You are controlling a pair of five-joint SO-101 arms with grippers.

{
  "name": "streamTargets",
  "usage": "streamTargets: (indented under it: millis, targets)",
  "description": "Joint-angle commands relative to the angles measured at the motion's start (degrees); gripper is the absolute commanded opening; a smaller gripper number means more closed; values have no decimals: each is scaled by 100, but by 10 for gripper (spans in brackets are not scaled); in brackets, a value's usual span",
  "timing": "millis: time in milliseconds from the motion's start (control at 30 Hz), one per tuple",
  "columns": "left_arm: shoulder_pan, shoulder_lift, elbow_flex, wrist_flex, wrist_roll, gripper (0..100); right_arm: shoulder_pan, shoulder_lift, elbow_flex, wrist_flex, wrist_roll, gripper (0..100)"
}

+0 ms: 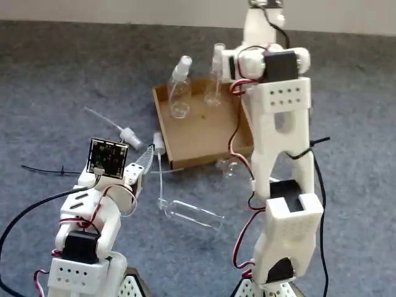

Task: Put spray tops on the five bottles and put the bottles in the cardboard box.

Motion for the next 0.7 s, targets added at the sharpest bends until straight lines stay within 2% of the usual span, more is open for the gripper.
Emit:
streamTargets:
  millis: [0, 67, 200, 267, 367, 500, 567, 667]
  targets:
    - [-66, -22, -22, -149, -26, 207, 207, -136, -690, 470, 70, 210]
    - [-75, -22, -22, -149, -26, 207, 479, -136, -708, 470, 105, 210]
    - [-75, -22, -22, -149, -26, 205, 998, -233, -576, 479, 1002, 210]
    - [-75, -22, -13, -149, -26, 205, 1156, -479, -84, 479, 1055, 210]
    - [-75, -22, -13, -149, -35, 205, 1218, -1156, 1095, 479, 1178, 210]
    - [-75, -22, -13, -149, -35, 206, 1235, -2264, 3266, 435, 1767, 211]
    - [-66, -22, -13, -149, -35, 206, 1473, -2747, 4251, 303, 1899, 218]
    - [-48, -22, -13, -149, -35, 206, 2149, -3354, 5631, -497, 2048, 275]
